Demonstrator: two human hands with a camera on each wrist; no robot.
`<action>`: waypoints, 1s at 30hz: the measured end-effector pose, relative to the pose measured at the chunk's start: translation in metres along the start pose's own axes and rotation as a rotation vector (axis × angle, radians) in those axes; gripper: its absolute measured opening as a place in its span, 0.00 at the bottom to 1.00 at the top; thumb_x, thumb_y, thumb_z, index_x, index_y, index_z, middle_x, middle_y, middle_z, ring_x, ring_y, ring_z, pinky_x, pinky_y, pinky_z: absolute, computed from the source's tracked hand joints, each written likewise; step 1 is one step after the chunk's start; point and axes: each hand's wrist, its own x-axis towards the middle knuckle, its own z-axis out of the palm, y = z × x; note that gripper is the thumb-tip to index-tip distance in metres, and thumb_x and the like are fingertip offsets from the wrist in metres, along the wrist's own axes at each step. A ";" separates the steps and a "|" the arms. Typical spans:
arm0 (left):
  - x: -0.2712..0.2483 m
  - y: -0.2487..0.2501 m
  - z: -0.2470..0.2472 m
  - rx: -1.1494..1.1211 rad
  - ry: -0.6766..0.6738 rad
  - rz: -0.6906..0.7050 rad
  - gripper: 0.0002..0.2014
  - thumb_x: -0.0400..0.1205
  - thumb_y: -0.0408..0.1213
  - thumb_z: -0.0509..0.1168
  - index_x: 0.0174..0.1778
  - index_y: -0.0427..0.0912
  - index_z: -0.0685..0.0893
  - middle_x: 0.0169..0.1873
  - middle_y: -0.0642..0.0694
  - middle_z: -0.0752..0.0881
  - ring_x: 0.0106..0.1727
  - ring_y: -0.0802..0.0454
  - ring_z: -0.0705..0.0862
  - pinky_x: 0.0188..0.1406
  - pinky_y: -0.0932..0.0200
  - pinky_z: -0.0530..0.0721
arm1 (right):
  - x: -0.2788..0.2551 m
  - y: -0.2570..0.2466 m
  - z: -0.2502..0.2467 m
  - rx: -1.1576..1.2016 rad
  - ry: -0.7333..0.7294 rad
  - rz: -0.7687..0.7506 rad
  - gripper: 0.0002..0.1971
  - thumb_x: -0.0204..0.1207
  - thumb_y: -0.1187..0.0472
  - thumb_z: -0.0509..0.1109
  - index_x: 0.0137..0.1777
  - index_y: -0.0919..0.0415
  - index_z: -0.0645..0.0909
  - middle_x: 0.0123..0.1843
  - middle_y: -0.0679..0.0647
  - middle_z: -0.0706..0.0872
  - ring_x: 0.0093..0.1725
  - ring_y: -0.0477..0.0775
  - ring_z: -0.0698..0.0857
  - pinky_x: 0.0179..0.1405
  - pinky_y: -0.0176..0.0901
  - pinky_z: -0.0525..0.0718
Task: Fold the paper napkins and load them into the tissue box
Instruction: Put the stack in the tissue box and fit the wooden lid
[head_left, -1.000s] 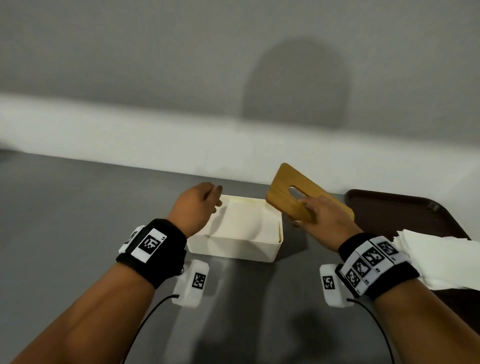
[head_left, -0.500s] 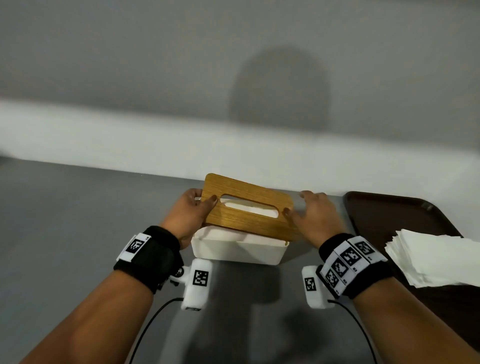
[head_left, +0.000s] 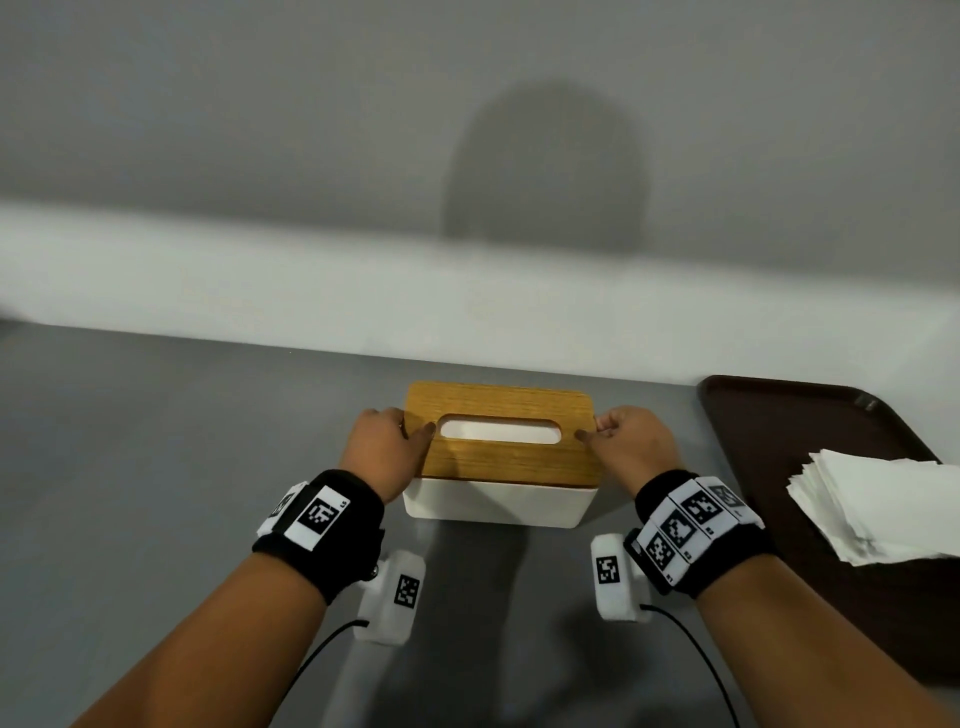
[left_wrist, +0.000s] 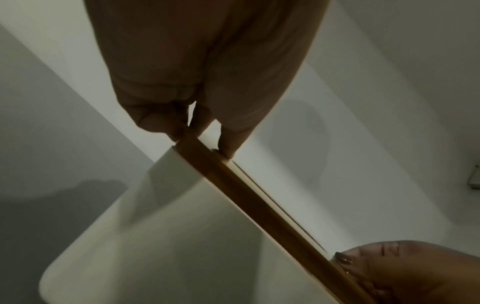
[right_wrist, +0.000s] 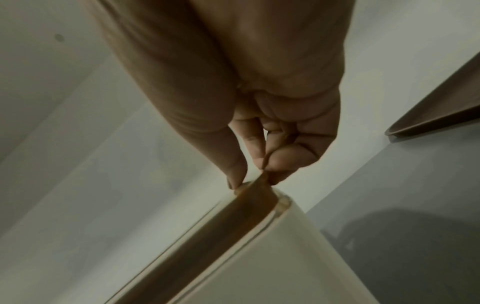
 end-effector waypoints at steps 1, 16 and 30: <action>0.002 -0.002 0.001 0.002 -0.024 -0.004 0.18 0.83 0.47 0.65 0.30 0.43 0.74 0.34 0.44 0.75 0.37 0.45 0.75 0.35 0.56 0.68 | 0.001 0.000 -0.001 -0.018 0.002 -0.004 0.14 0.77 0.54 0.73 0.44 0.67 0.85 0.41 0.57 0.88 0.39 0.52 0.83 0.28 0.36 0.71; 0.001 0.009 0.006 0.331 -0.010 0.166 0.30 0.87 0.52 0.57 0.80 0.37 0.65 0.77 0.35 0.68 0.77 0.34 0.67 0.77 0.44 0.67 | 0.001 0.004 0.017 -0.348 -0.003 -0.184 0.20 0.84 0.53 0.61 0.72 0.62 0.73 0.71 0.60 0.75 0.70 0.60 0.75 0.68 0.52 0.75; 0.007 0.019 0.027 0.504 -0.241 0.322 0.31 0.90 0.53 0.38 0.87 0.42 0.46 0.87 0.44 0.46 0.88 0.47 0.42 0.86 0.50 0.42 | 0.019 0.003 0.049 -0.603 -0.183 -0.459 0.35 0.85 0.40 0.40 0.86 0.59 0.47 0.89 0.56 0.47 0.88 0.57 0.44 0.84 0.51 0.41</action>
